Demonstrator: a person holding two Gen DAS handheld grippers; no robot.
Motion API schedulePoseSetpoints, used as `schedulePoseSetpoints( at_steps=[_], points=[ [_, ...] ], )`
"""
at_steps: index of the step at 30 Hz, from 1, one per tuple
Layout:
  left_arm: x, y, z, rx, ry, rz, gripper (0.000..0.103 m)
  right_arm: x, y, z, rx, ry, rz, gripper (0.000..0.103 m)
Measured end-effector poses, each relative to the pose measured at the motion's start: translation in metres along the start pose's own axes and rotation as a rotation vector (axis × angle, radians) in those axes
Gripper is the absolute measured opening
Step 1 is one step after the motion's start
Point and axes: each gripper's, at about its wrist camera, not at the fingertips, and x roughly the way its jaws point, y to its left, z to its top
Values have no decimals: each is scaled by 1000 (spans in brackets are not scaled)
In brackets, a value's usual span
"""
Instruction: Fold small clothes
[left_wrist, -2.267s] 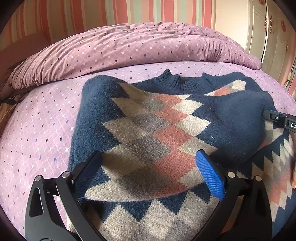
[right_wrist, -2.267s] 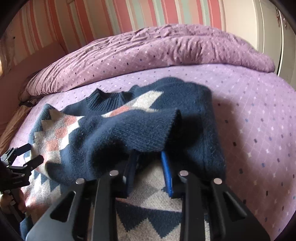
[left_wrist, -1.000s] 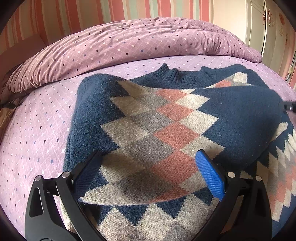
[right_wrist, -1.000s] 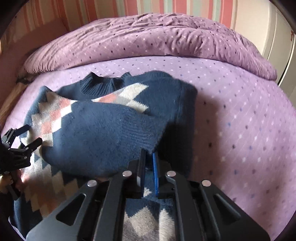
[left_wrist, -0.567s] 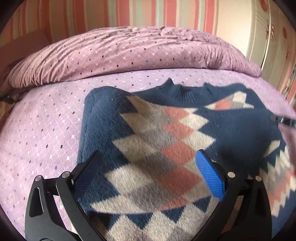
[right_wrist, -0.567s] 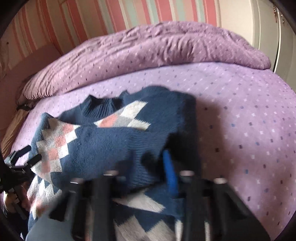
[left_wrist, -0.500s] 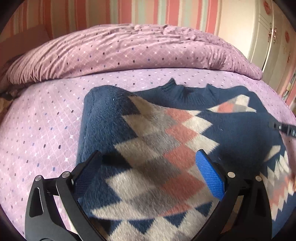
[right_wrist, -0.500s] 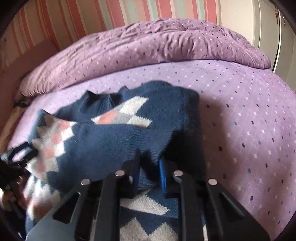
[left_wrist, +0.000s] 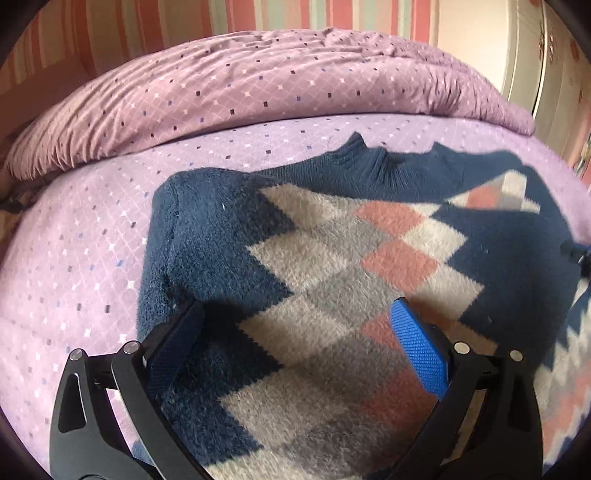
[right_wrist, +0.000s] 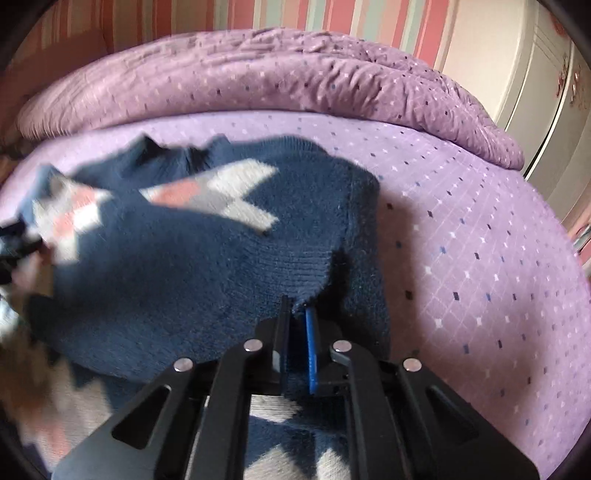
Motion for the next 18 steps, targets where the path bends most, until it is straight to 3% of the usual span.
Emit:
schedulePoseSetpoints(
  at_steps=[1, 3, 5, 7, 9, 10, 11, 18],
  points=[
    [-6, -1, -1, 1, -3, -15, 100, -8, -2, 0, 14, -22, 7, 16],
    [-18, -2, -1, -4, -17, -37, 100, -28, -1, -1, 13, -83, 36, 52],
    [-30, 0, -3, -11, -37, -38, 100, -49, 9, -5, -20, -148, 58, 57],
    [-38, 4, -6, -44, -37, -69, 100, -55, 22, -5, -55, -146, 81, 57],
    [-39, 6, -10, -66, -25, -93, 100, -45, 34, -7, -77, -110, 96, 49],
    [-39, 7, -13, -69, -19, -98, 100, -35, 39, -9, -84, -79, 105, 41],
    [-38, 7, -17, -69, -14, -94, 100, -29, 44, -10, -86, -56, 111, 25],
    [-27, 11, -34, -58, 20, -69, 97, 0, 41, -22, -35, 12, 39, 8]
  ],
)
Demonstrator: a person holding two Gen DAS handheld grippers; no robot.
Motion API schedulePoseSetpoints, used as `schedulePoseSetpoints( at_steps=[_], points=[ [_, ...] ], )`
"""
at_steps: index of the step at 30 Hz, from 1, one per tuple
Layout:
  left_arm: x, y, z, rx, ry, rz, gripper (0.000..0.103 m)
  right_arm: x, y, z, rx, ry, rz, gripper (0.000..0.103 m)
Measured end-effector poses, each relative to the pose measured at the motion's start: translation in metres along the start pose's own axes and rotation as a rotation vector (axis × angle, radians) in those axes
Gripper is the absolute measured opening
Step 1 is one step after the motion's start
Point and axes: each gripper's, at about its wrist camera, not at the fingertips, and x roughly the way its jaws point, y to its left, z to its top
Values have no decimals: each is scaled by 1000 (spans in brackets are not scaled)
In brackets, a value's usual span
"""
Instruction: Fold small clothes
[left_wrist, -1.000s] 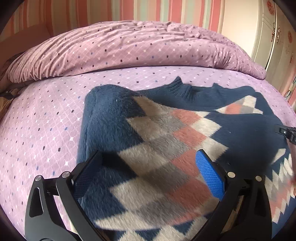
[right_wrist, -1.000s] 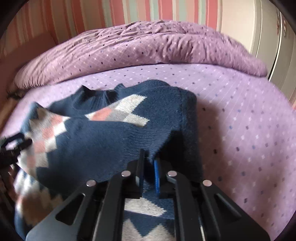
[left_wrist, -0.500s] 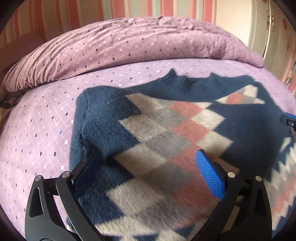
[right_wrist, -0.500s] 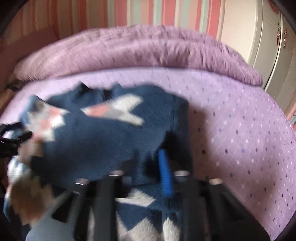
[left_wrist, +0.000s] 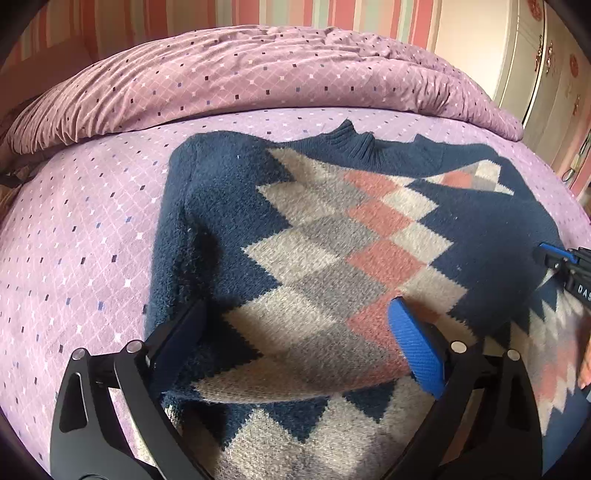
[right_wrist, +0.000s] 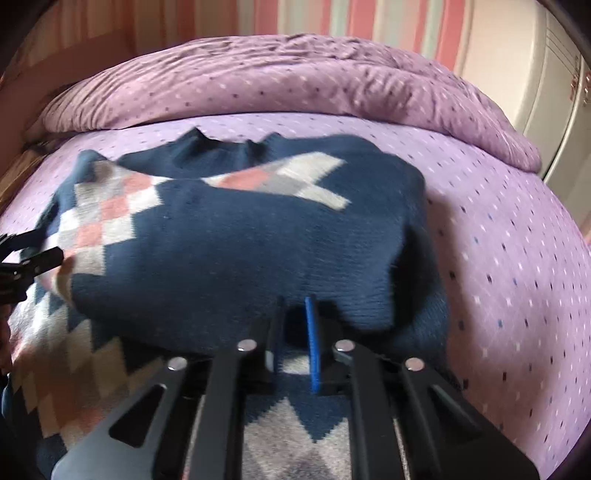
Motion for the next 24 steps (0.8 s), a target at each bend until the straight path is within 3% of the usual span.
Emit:
schedulePoseSetpoints(
  at_steps=[12, 16, 17, 19, 21, 22, 24],
  points=[
    [14, 2, -1, -13, 15, 17, 100, 3, -6, -4, 51, 8, -2, 8],
    [8, 1, -1, -7, 3, 15, 100, -1, -14, -4, 96, -4, 47, 10],
    [5, 0, -1, -4, 3, 17, 100, -4, -14, -3, 99, -10, 62, 15],
    [-4, -1, -2, 2, -1, 28, 100, -14, -13, -1, 90, -22, 97, 33],
    [-16, -1, -2, -6, -16, 27, 100, -32, -8, 0, 70, -72, 100, 81],
    [-22, 0, -2, -11, -25, 27, 100, -41, -6, -1, 60, -103, 83, 88],
    [-33, 0, -2, -16, -39, 37, 100, -55, -5, -2, 48, -144, 71, 91]
  ],
)
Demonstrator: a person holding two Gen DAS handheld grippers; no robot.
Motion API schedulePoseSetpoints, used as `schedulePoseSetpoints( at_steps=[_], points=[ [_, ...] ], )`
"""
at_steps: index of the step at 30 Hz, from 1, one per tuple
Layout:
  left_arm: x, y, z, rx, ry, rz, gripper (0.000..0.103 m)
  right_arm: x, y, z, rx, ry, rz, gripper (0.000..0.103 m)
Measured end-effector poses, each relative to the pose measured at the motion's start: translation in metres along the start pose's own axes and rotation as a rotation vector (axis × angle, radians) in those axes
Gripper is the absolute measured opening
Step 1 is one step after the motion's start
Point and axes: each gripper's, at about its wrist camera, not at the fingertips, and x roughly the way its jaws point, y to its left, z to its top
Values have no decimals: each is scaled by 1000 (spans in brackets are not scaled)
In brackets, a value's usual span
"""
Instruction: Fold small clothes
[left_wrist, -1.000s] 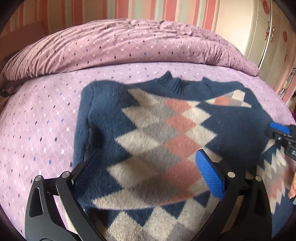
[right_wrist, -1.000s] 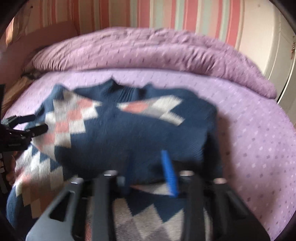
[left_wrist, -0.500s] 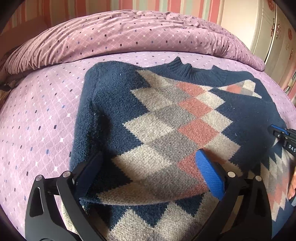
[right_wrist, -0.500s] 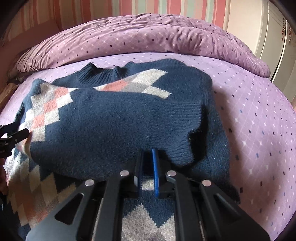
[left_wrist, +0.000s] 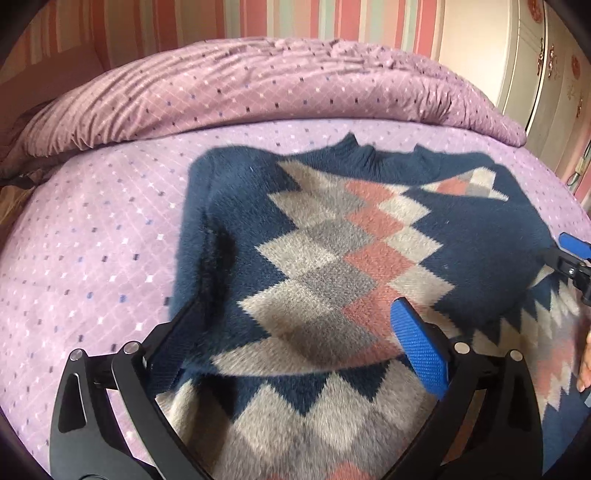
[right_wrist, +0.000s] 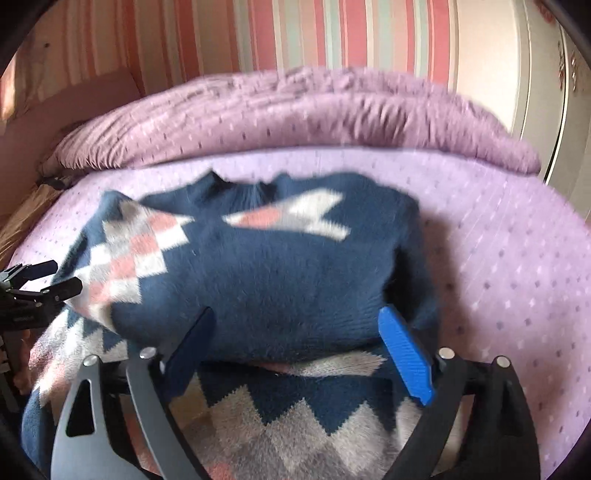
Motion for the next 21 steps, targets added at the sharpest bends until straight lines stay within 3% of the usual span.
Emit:
schedulePoseSetpoints(
  at_steps=[4, 10, 18, 21],
  points=[
    [-22, 2, 0, -9, -22, 17, 100, -16, -4, 1, 21, 16, -30, 91],
    [-60, 1, -10, 0, -59, 28, 100, -63, -8, -15, 14, -65, -66, 91],
    [-112, -9, -52, 22, -71, 38, 100, -143, 5, -58, -33, -147, -113, 91],
    [-129, -11, -74, 21, -61, 59, 100, -170, 3, -80, -21, -136, -105, 91]
  ],
)
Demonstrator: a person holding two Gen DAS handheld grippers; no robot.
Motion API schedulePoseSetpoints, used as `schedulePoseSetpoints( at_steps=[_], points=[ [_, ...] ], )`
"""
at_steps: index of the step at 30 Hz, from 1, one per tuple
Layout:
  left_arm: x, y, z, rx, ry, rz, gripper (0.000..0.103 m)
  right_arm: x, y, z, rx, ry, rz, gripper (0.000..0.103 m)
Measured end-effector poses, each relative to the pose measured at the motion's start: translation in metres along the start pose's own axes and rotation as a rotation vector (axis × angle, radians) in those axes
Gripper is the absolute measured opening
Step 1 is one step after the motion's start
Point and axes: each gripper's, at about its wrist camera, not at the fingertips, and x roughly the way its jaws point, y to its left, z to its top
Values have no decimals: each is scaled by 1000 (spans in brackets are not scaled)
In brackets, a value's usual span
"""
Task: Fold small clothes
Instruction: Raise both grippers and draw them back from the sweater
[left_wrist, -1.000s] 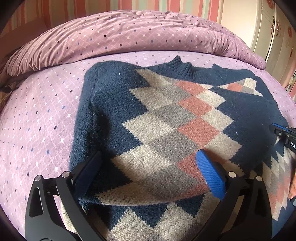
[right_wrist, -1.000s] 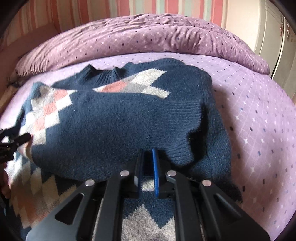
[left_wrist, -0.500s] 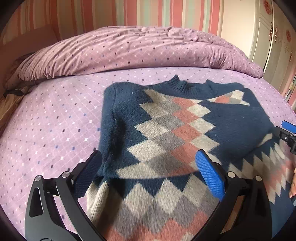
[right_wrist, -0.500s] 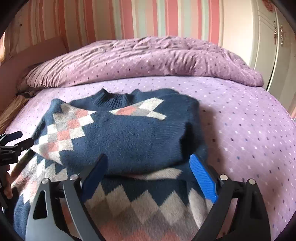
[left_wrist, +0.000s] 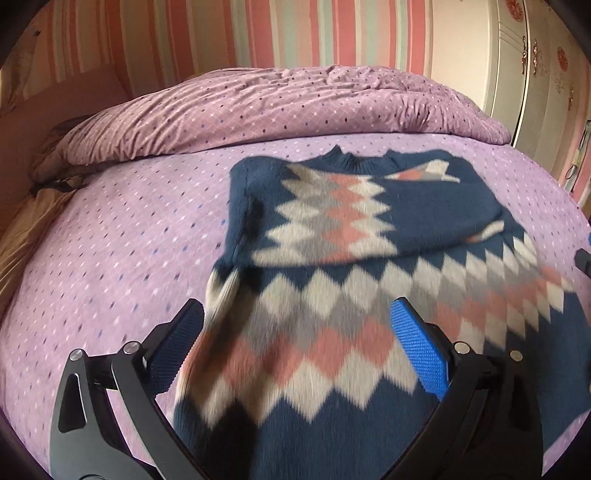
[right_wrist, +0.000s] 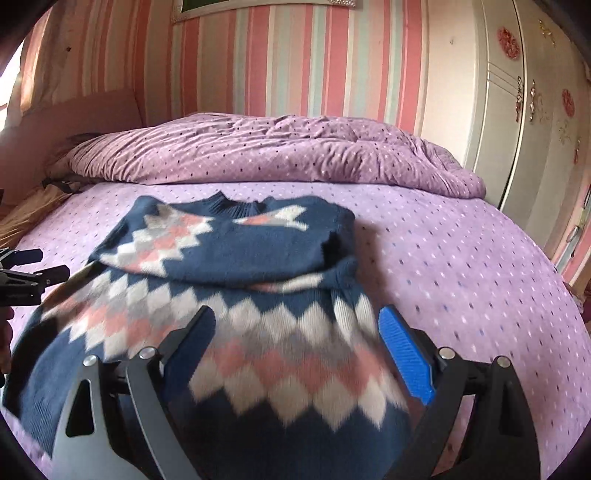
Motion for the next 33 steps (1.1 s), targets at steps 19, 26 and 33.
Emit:
schedulePoseSetpoints(
  at_steps=[19, 26, 33],
  points=[
    [-68, 16, -112, -133, 125, -1, 100, -82, -24, -86, 45, 121, -19, 91],
    [-90, 12, -122, -132, 120, 31, 100, -97, -21, -96, 66, 124, -17, 91],
    [-100, 15, -131, -133, 121, 62, 100, -105, -21, -106, 73, 137, -17, 91]
  ],
)
